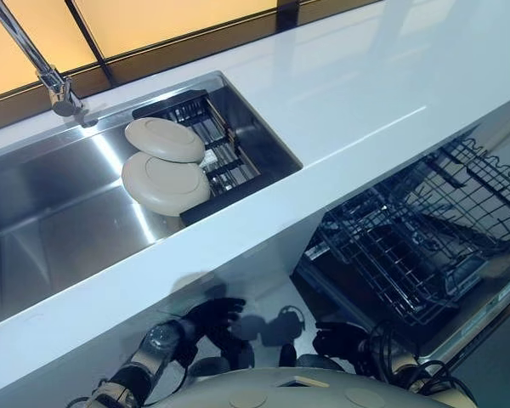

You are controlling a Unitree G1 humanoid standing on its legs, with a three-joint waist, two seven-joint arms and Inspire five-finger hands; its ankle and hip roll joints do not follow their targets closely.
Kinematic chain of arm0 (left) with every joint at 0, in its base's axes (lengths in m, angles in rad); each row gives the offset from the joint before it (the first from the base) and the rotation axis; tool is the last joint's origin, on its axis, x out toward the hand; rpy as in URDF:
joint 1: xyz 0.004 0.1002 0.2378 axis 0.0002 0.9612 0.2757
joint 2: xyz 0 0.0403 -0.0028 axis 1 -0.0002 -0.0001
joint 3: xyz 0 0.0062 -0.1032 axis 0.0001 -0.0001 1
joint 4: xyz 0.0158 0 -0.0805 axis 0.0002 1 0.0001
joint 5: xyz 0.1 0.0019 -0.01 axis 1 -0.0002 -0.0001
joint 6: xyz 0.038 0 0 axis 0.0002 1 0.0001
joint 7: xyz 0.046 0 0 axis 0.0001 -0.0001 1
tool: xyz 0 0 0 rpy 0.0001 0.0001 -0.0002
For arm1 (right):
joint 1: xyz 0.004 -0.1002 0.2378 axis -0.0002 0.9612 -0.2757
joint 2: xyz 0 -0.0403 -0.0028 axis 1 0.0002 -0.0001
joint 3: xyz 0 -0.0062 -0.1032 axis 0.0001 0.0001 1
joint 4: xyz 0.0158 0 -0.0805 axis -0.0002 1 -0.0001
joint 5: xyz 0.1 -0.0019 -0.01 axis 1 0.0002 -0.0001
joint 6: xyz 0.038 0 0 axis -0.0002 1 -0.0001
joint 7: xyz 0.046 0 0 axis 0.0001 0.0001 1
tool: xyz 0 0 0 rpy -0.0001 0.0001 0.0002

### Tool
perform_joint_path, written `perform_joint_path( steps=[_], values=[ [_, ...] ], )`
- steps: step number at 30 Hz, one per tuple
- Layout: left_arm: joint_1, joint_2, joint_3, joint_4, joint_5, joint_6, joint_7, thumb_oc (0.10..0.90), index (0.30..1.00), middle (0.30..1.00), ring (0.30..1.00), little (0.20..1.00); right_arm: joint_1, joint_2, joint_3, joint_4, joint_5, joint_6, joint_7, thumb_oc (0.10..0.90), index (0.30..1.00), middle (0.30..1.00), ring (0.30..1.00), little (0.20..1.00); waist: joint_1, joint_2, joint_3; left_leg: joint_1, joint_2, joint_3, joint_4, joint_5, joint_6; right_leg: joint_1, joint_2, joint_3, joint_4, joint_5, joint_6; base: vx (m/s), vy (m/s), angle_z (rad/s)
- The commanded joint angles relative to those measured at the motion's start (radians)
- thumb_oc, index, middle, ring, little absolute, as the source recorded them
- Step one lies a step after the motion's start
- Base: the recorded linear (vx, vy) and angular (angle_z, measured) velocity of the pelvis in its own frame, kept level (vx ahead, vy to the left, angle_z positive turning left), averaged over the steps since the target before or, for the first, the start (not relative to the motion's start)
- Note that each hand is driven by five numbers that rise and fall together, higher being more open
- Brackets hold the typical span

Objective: Pick up plates and place into dishwasher.

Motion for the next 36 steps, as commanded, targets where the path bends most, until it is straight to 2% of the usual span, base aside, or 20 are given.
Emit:
perform_joint_path(
  steps=[1, 5, 9, 11, 12, 13, 16, 18, 20, 22, 27, 33, 36],
  values=[
    [-0.144, 0.023, 0.003, -0.158, -0.058, -0.089, -0.120, 0.800, 0.900, 0.900, 0.900, 0.900, 0.008, -0.026, 0.066, -0.013, -0.030, 0.009, 0.021, 0.800, 0.900, 0.900, 0.900, 0.900, -0.016, 0.010, -0.023, -0.016, -0.057, 0.019, 0.001, -0.075, 0.029, -0.067, 0.011, 0.064, 0.069, -0.007, 0.095, 0.00, 0.000, 0.00],
    [-0.186, 0.037, -0.035, -0.374, -0.177, -0.021, -0.244, 0.800, 0.900, 0.900, 0.900, 0.900, 0.015, -0.026, 0.071, -0.017, -0.038, 0.001, 0.019, 0.800, 0.900, 0.900, 0.900, 0.900, -0.029, 0.016, -0.021, -0.012, -0.057, 0.026, 0.001, -0.081, 0.032, -0.068, 0.011, 0.070, 0.069, -0.005, 0.101, 0.00, -0.011, -0.04],
    [-0.242, 0.024, -0.061, -0.600, -0.405, 0.112, -0.300, 0.800, 0.900, 0.900, 0.900, 0.900, 0.011, -0.014, 0.090, -0.004, -0.038, -0.010, 0.006, 0.800, 0.900, 0.900, 0.900, 0.900, -0.040, 0.019, -0.020, -0.009, -0.059, 0.025, 0.001, -0.086, 0.038, -0.068, 0.013, 0.084, 0.065, -0.001, 0.102, 0.01, -0.029, -0.06],
    [-0.263, 0.003, -0.058, -0.698, -0.539, 0.181, -0.281, 0.800, 0.900, 0.900, 0.900, 0.900, 0.007, -0.008, 0.099, 0.005, -0.038, -0.014, 0.000, 0.800, 0.900, 0.900, 0.900, 0.900, -0.041, 0.019, -0.020, -0.008, -0.060, 0.024, 0.001, -0.088, 0.040, -0.066, 0.014, 0.088, 0.060, 0.001, 0.102, 0.01, -0.034, -0.06],
    [-0.265, 0.002, -0.058, -0.704, -0.556, 0.184, -0.281, 0.800, 0.900, 0.900, 0.900, 0.900, 0.006, -0.008, 0.100, 0.006, -0.039, -0.014, 0.000, 0.800, 0.900, 0.900, 0.900, 0.900, -0.042, 0.019, -0.019, -0.008, -0.060, 0.024, 0.001, -0.089, 0.041, -0.065, 0.014, 0.089, 0.059, 0.001, 0.102, 0.01, -0.045, -0.01],
    [-0.280, -0.012, -0.055, -0.772, -0.639, 0.229, -0.263, 0.800, 0.900, 0.900, 0.900, 0.900, 0.006, -0.004, 0.106, 0.009, -0.037, -0.017, -0.005, 0.800, 0.900, 0.900, 0.900, 0.900, -0.041, 0.018, -0.018, -0.008, -0.061, 0.021, 0.001, -0.090, 0.043, -0.064, 0.014, 0.091, 0.057, 0.003, 0.100, 0.00, -0.054, 0.02],
    [-0.311, -0.039, -0.063, -0.868, -0.784, 0.240, -0.267, 0.800, 0.900, 0.900, 0.900, 0.900, -0.002, 0.003, 0.126, 0.015, -0.025, -0.023, -0.016, 0.800, 0.900, 0.900, 0.900, 0.900, -0.039, 0.015, -0.013, -0.012, -0.059, 0.016, 0.001, -0.090, 0.044, -0.069, 0.016, 0.097, 0.059, 0.003, 0.096, -0.02, -0.065, 0.08],
    [-0.327, -0.065, -0.061, -0.913, -0.886, 0.279, -0.273, 0.800, 0.900, 0.900, 0.900, 0.900, -0.005, 0.009, 0.134, 0.019, -0.020, -0.027, -0.021, 0.800, 0.900, 0.900, 0.900, 0.900, -0.037, 0.013, -0.010, -0.015, -0.058, 0.013, 0.001, -0.092, 0.046, -0.071, 0.017, 0.100, 0.060, 0.004, 0.093, -0.04, -0.064, 0.03],
    [-0.337, -0.097, -0.061, -0.953, -1.011, 0.355, -0.255, 0.800, 0.900, 0.900, 0.900, 0.900, -0.009, 0.017, 0.145, 0.018, -0.014, -0.022, -0.029, 0.800, 0.900, 0.900, 0.900, 0.900, -0.039, 0.009, -0.008, -0.014, -0.058, 0.008, 0.001, -0.095, 0.044, -0.067, 0.018, 0.101, 0.056, 0.003, 0.090, -0.03, -0.071, -0.03],
    [-0.332, -0.129, -0.071, -0.965, -1.107, 0.405, -0.208, 0.800, 0.900, 0.900, 0.900, 0.900, -0.009, 0.024, 0.155, 0.010, -0.008, -0.008, -0.033, 0.800, 0.900, 0.900, 0.900, 0.900, -0.041, 0.005, -0.013, -0.010, -0.056, 0.006, 0.001, -0.098, 0.042, -0.059, 0.019, 0.100, 0.048, 0.003, 0.087, -0.01, -0.067, -0.01],
    [-0.302, -0.178, -0.065, -0.959, -1.281, 0.404, -0.165, 0.800, 0.900, 0.900, 0.900, 0.900, -0.007, 0.040, 0.158, 0.027, -0.004, -0.012, -0.038, 0.800, 0.900, 0.900, 0.900, 0.900, -0.034, -0.002, -0.031, -0.009, -0.054, -0.008, 0.001, -0.099, 0.032, -0.039, 0.024, 0.089, 0.024, 0.003, 0.079, -0.01, -0.074, 0.01],
    [-0.273, -0.182, -0.035, -0.978, -1.365, 0.360, -0.175, 0.800, 0.900, 0.900, 0.900, 0.900, -0.016, 0.051, 0.167, 0.043, -0.009, -0.033, -0.045, 0.800, 0.900, 0.900, 0.900, 0.900, -0.009, -0.011, -0.039, -0.010, -0.049, -0.021, 0.001, -0.092, 0.024, -0.028, 0.030, 0.072, 0.016, 0.000, 0.068, -0.01, -0.082, 0.13],
    [-0.265, -0.167, -0.021, -0.991, -1.347, 0.278, -0.192, 0.800, 0.900, 0.900, 0.900, 0.900, -0.026, 0.049, 0.174, 0.041, -0.013, -0.047, -0.049, 0.800, 0.900, 0.900, 0.900, 0.900, 0.006, -0.017, -0.031, -0.016, -0.040, -0.026, 0.021, -0.090, 0.021, -0.029, 0.034, 0.068, 0.029, -0.009, 0.058, -0.04, -0.080, 0.12]
  ],
)
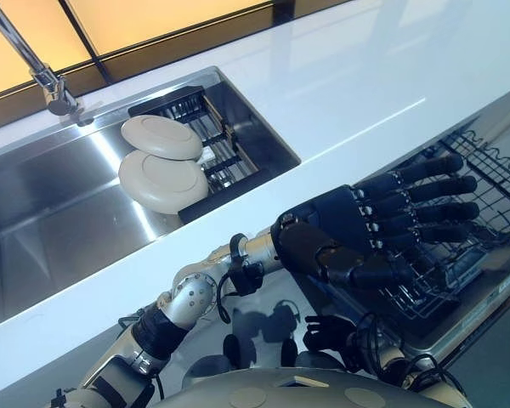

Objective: Pick up plates and place into dishwasher.

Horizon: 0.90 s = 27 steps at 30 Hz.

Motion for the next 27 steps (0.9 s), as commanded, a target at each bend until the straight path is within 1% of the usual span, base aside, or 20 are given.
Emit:
perform_joint_path(
  steps=[1, 4, 5, 6, 7, 9, 10, 11, 12, 14, 16, 17, 19, 21, 22, 23, 24, 25, 27],
  values=[
    [-0.027, -0.072, 0.062, -0.082, -0.052, -0.186, -0.054, 0.800, 0.900, 0.900, 0.900, 0.900, 0.012, 0.025, 0.040, 0.026, -0.012, -0.035, -0.001, 0.800, 0.900, 0.900, 0.900, 0.900, 0.023, -0.023, -0.040, -0.020, -0.036, 0.000, 0.032, -0.104, 0.017, -0.060, 0.029, 0.021, 0.066, -0.031, 0.045, -0.05, -0.099, 0.03],
    [-0.024, -0.041, 0.108, -0.104, 0.092, -0.403, -0.053, 0.800, 0.900, 0.900, 0.900, 0.900, 0.008, 0.021, 0.042, 0.020, -0.004, -0.028, -0.005, 0.800, 0.900, 0.900, 0.900, 0.900, 0.042, -0.037, -0.029, -0.031, -0.022, -0.010, 0.092, -0.123, 0.008, -0.049, 0.032, 0.019, 0.078, -0.041, 0.032, -0.04, -0.106, 0.05],
    [-0.025, -0.023, 0.134, -0.121, 0.165, -0.478, -0.042, 0.800, 0.900, 0.900, 0.900, 0.900, 0.014, 0.018, 0.041, 0.021, 0.000, -0.029, -0.009, 0.800, 0.900, 0.900, 0.900, 0.900, 0.050, -0.041, -0.027, -0.041, -0.020, -0.017, 0.113, -0.125, 0.003, -0.044, 0.030, 0.016, 0.079, -0.042, 0.029, -0.01, -0.067, 0.13],
    [-0.026, -0.016, 0.144, -0.126, 0.182, -0.496, -0.035, 0.800, 0.900, 0.900, 0.900, 0.900, 0.017, 0.017, 0.040, 0.021, 0.000, -0.029, -0.009, 0.800, 0.900, 0.900, 0.900, 0.900, 0.052, -0.042, -0.026, -0.043, -0.019, -0.019, 0.119, -0.127, 0.002, -0.042, 0.030, 0.015, 0.079, -0.043, 0.028, 0.00, -0.057, 0.15],
    [-0.028, 0.001, 0.169, -0.135, 0.243, -0.557, -0.019, 0.800, 0.900, 0.900, 0.900, 0.900, 0.022, 0.014, 0.037, 0.022, 0.001, -0.029, -0.010, 0.800, 0.900, 0.900, 0.900, 0.900, 0.059, -0.043, -0.025, -0.049, -0.017, -0.026, 0.130, -0.128, -0.001, -0.037, 0.029, 0.013, 0.080, -0.045, 0.026, 0.00, -0.038, 0.11],
    [-0.033, 0.044, 0.231, -0.164, 0.358, -0.654, 0.059, 0.800, 0.900, 0.900, 0.900, 0.900, 0.034, 0.009, 0.026, 0.035, 0.002, -0.036, -0.013, 0.800, 0.900, 0.900, 0.900, 0.900, 0.074, -0.043, -0.023, -0.059, -0.014, -0.037, 0.149, -0.130, -0.008, -0.031, 0.028, 0.003, 0.085, -0.055, 0.022, 0.01, -0.032, 0.09],
    [-0.032, 0.090, 0.330, -0.192, 0.485, -0.707, 0.175, 0.800, 0.900, 0.900, 0.900, 0.900, 0.057, 0.007, 0.010, 0.060, 0.007, -0.058, -0.017, 0.800, 0.900, 0.900, 0.900, 0.900, 0.090, -0.041, -0.026, -0.066, -0.014, -0.052, 0.163, -0.133, -0.014, -0.021, 0.025, -0.013, 0.091, -0.069, 0.019, 0.02, -0.013, 0.10],
    [-0.031, 0.092, 0.333, -0.195, 0.495, -0.709, 0.184, 0.800, 0.900, 0.900, 0.900, 0.900, 0.058, 0.007, 0.009, 0.062, 0.007, -0.059, -0.016, 0.800, 0.900, 0.900, 0.900, 0.900, 0.090, -0.041, -0.026, -0.066, -0.014, -0.053, 0.163, -0.133, -0.014, -0.020, 0.024, -0.015, 0.091, -0.071, 0.019, 0.05, 0.002, 0.23],
    [-0.027, 0.133, 0.409, -0.203, 0.535, -0.718, 0.250, 0.800, 0.900, 0.900, 0.900, 0.900, 0.075, 0.005, -0.003, 0.081, 0.011, -0.076, -0.015, 0.800, 0.900, 0.900, 0.900, 0.900, 0.099, -0.040, -0.032, -0.067, -0.015, -0.061, 0.165, -0.133, -0.017, -0.015, 0.022, -0.027, 0.092, -0.078, 0.018, 0.05, 0.015, 0.24],
    [-0.011, 0.175, 0.513, -0.210, 0.643, -0.706, 0.356, 0.800, 0.900, 0.900, 0.900, 0.900, 0.100, 0.004, -0.020, 0.098, 0.004, -0.089, -0.012, 0.800, 0.900, 0.900, 0.900, 0.900, 0.108, -0.037, -0.041, -0.066, -0.019, -0.070, 0.160, -0.132, -0.022, -0.010, 0.018, -0.040, 0.091, -0.086, 0.017, 0.07, 0.058, 0.21],
    [0.000, 0.214, 0.589, -0.204, 0.731, -0.692, 0.444, 0.800, 0.900, 0.900, 0.900, 0.900, 0.123, 0.001, -0.036, 0.111, -0.009, -0.099, -0.013, 0.800, 0.900, 0.900, 0.900, 0.900, 0.114, -0.032, -0.049, -0.066, -0.026, -0.080, 0.153, -0.129, -0.024, -0.009, 0.012, -0.050, 0.089, -0.090, 0.018, 0.06, 0.088, 0.17],
    [0.004, 0.223, 0.611, -0.202, 0.758, -0.691, 0.461, 0.800, 0.900, 0.900, 0.900, 0.900, 0.128, 0.000, -0.039, 0.113, -0.012, -0.101, -0.013, 0.800, 0.900, 0.900, 0.900, 0.900, 0.116, -0.030, -0.051, -0.066, -0.028, -0.083, 0.150, -0.127, -0.024, -0.009, 0.010, -0.053, 0.089, -0.091, 0.018, 0.05, 0.099, 0.14],
    [0.012, 0.268, 0.671, -0.188, 0.869, -0.681, 0.551, 0.800, 0.900, 0.900, 0.900, 0.900, 0.143, -0.006, -0.053, 0.113, -0.028, -0.103, -0.009, 0.800, 0.900, 0.900, 0.900, 0.900, 0.119, -0.023, -0.057, -0.064, -0.035, -0.093, 0.136, -0.122, -0.025, -0.010, 0.003, -0.064, 0.089, -0.095, 0.022, 0.04, 0.106, 0.09],
    [0.012, 0.303, 0.709, -0.172, 0.928, -0.670, 0.613, 0.800, 0.900, 0.900, 0.900, 0.900, 0.151, -0.012, -0.056, 0.105, -0.033, -0.098, -0.006, 0.800, 0.900, 0.900, 0.900, 0.900, 0.120, -0.016, -0.063, -0.061, -0.042, -0.101, 0.119, -0.114, -0.024, -0.013, -0.003, -0.073, 0.089, -0.096, 0.025, 0.04, 0.109, 0.18],
    [0.013, 0.342, 0.749, -0.145, 0.991, -0.660, 0.675, 0.800, 0.900, 0.900, 0.900, 0.900, 0.156, -0.018, -0.059, 0.094, -0.042, -0.093, -0.001, 0.800, 0.900, 0.900, 0.900, 0.900, 0.120, -0.009, -0.070, -0.058, -0.048, -0.105, 0.102, -0.107, -0.023, -0.016, -0.007, -0.078, 0.089, -0.097, 0.027, 0.05, 0.130, 0.32],
    [0.012, 0.379, 0.774, -0.124, 1.029, -0.651, 0.709, 0.800, 0.900, 0.900, 0.900, 0.900, 0.159, -0.022, -0.060, 0.080, -0.048, -0.083, 0.001, 0.800, 0.900, 0.900, 0.900, 0.900, 0.121, -0.003, -0.075, -0.054, -0.053, -0.107, 0.088, -0.101, -0.021, -0.019, -0.009, -0.082, 0.090, -0.096, 0.029, 0.06, 0.136, 0.29],
    [0.007, 0.406, 0.791, -0.105, 1.043, -0.643, 0.723, 0.800, 0.900, 0.900, 0.900, 0.900, 0.160, -0.026, -0.058, 0.067, -0.050, -0.075, 0.003, 0.800, 0.900, 0.900, 0.900, 0.900, 0.119, 0.001, -0.078, -0.051, -0.055, -0.108, 0.077, -0.096, -0.020, -0.021, -0.011, -0.085, 0.092, -0.097, 0.030, 0.05, 0.107, 0.21],
    [0.004, 0.433, 0.807, -0.084, 1.095, -0.640, 0.745, 0.800, 0.900, 0.900, 0.900, 0.900, 0.159, -0.033, -0.057, 0.051, -0.050, -0.066, 0.007, 0.800, 0.900, 0.900, 0.900, 0.900, 0.119, 0.007, -0.082, -0.049, -0.058, -0.108, 0.067, -0.092, -0.020, -0.024, -0.012, -0.086, 0.094, -0.098, 0.031, 0.05, 0.107, 0.15],
    [0.000, 0.512, 0.838, -0.027, 1.203, -0.632, 0.784, 0.800, 0.900, 0.900, 0.900, 0.900, 0.159, -0.044, -0.060, 0.010, -0.051, -0.041, 0.015, 0.800, 0.900, 0.900, 0.900, 0.900, 0.116, 0.018, -0.087, -0.043, -0.064, -0.110, 0.047, -0.084, -0.018, -0.031, -0.016, -0.090, 0.104, -0.101, 0.035, 0.05, 0.108, 0.13]
  ],
)
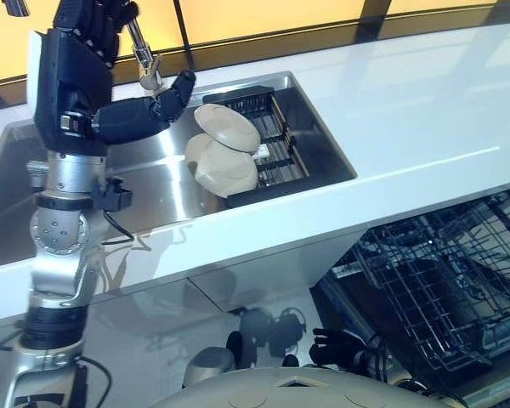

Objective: Pick up plates and place into dishwasher.

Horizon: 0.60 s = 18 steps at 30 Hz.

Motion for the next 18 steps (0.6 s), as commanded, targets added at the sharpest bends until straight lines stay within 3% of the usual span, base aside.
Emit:
perform_joint_path(
  steps=[1, 5, 8, 10, 18],
  values=[
    [-0.050, 0.129, 0.131, 0.067, 0.224, -0.040, 0.107, 0.800, 0.900, 0.900, 0.900, 0.900, 0.073, -0.046, 0.039, -0.066, -0.050, 0.048, 0.038, 0.800, 0.900, 0.900, 0.900, 0.900, -0.017, 0.009, -0.066, -0.017, -0.032, 0.019, 0.024, -0.103, -0.024, -0.081, 0.007, -0.006, 0.132, -0.097, 0.030, 0.05, 0.102, 0.07],
    [-0.059, 0.278, 0.144, 0.192, 0.220, 0.001, 0.063, 0.800, 0.900, 0.900, 0.900, 0.900, 0.069, -0.065, 0.038, -0.117, -0.065, 0.081, 0.054, 0.800, 0.900, 0.900, 0.900, 0.900, -0.022, 0.025, -0.070, -0.008, -0.041, 0.022, 0.005, -0.097, -0.015, -0.091, -0.001, -0.007, 0.151, -0.101, 0.040, 0.04, 0.100, 0.03],
    [-0.052, 0.402, 0.125, 0.270, 0.413, 0.005, 0.030, 0.800, 0.900, 0.900, 0.900, 0.900, 0.059, -0.083, 0.030, -0.146, -0.081, 0.103, 0.076, 0.800, 0.900, 0.900, 0.900, 0.900, -0.028, 0.036, -0.067, 0.001, -0.051, 0.029, -0.001, -0.099, -0.004, -0.095, -0.004, -0.002, 0.160, -0.098, 0.050, 0.05, 0.116, 0.00],
    [-0.059, 0.466, 0.098, 0.315, 0.469, -0.007, 0.013, 0.800, 0.900, 0.900, 0.900, 0.900, 0.056, -0.092, 0.030, -0.156, -0.088, 0.112, 0.087, 0.800, 0.900, 0.900, 0.900, 0.900, -0.031, 0.040, -0.068, 0.004, -0.056, 0.034, -0.004, -0.101, 0.002, -0.096, -0.006, -0.001, 0.160, -0.094, 0.057, 0.05, 0.091, 0.00],
    [-0.162, 0.591, -0.051, 0.368, 0.612, 0.005, -0.107, 0.800, 0.900, 0.900, 0.900, 0.900, 0.033, -0.115, 0.032, -0.162, -0.110, 0.132, 0.114, 0.800, 0.900, 0.900, 0.900, 0.900, -0.040, 0.047, -0.064, 0.012, -0.068, 0.052, -0.003, -0.111, 0.019, -0.105, -0.012, 0.009, 0.161, -0.080, 0.079, 0.04, 0.064, 0.00]
  ],
)
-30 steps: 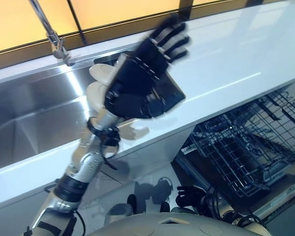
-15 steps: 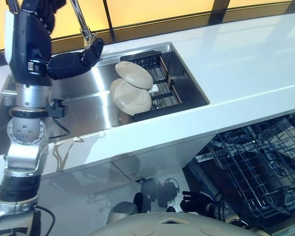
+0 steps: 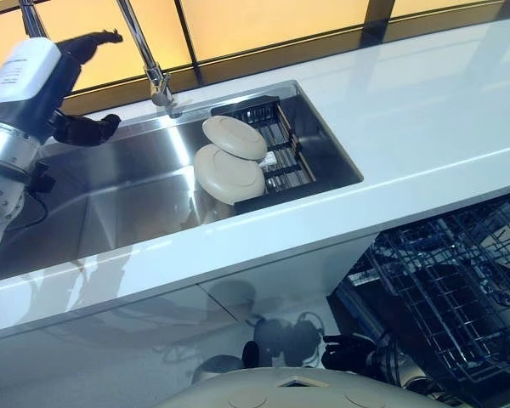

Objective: Pick up plates and place into dishwasher.

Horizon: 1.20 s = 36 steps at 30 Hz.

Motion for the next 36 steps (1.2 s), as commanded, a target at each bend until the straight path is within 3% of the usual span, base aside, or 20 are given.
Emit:
perform_joint_path(
  steps=[1, 8, 19, 29, 36],
  values=[
    [-0.173, 0.115, -0.002, 0.028, 0.109, -0.019, -0.020, 0.800, 0.900, 0.900, 0.900, 0.900, 0.007, -0.051, 0.035, -0.038, -0.042, 0.007, 0.044, 0.800, 0.900, 0.900, 0.900, 0.900, -0.030, -0.003, -0.027, 0.007, -0.064, 0.058, 0.013, -0.118, 0.013, -0.106, -0.008, 0.012, 0.161, -0.076, 0.074, 0.03, 0.042, -0.02],
    [-0.274, 0.151, -0.132, 0.044, 0.154, -0.006, -0.120, 0.800, 0.900, 0.900, 0.900, 0.900, -0.005, -0.061, 0.032, -0.022, -0.063, -0.012, 0.068, 0.800, 0.900, 0.900, 0.900, 0.900, -0.043, -0.003, -0.021, 0.013, -0.064, 0.077, 0.015, -0.125, 0.023, -0.121, -0.008, 0.027, 0.175, -0.069, 0.089, 0.03, 0.027, -0.03],
    [-0.321, 0.124, -0.205, 0.034, 0.243, -0.020, -0.150, 0.800, 0.900, 0.900, 0.900, 0.900, -0.012, -0.054, 0.028, -0.013, -0.061, -0.031, 0.065, 0.800, 0.900, 0.900, 0.900, 0.900, -0.061, -0.007, -0.010, 0.017, -0.066, 0.091, 0.015, -0.132, 0.031, -0.134, -0.001, 0.052, 0.179, -0.061, 0.098, 0.01, 0.001, -0.03],
    [-0.344, 0.111, -0.244, 0.043, 0.376, -0.041, -0.058, 0.800, 0.900, 0.900, 0.900, 0.900, -0.015, -0.047, 0.022, -0.001, -0.046, -0.032, 0.048, 0.800, 0.900, 0.900, 0.900, 0.900, -0.074, -0.006, -0.004, 0.020, -0.068, 0.100, 0.023, -0.139, 0.035, -0.135, 0.003, 0.074, 0.176, -0.056, 0.096, 0.00, 0.000, -0.04],
    [-0.289, 0.055, -0.219, 0.042, 0.415, -0.021, 0.084, 0.800, 0.900, 0.900, 0.900, 0.900, -0.016, -0.033, 0.008, 0.027, -0.047, -0.043, 0.031, 0.800, 0.900, 0.900, 0.900, 0.900, -0.081, -0.009, 0.006, 0.019, -0.068, 0.102, 0.028, -0.145, 0.038, -0.140, 0.009, 0.092, 0.180, -0.059, 0.093, 0.00, -0.003, -0.08]
  ],
)
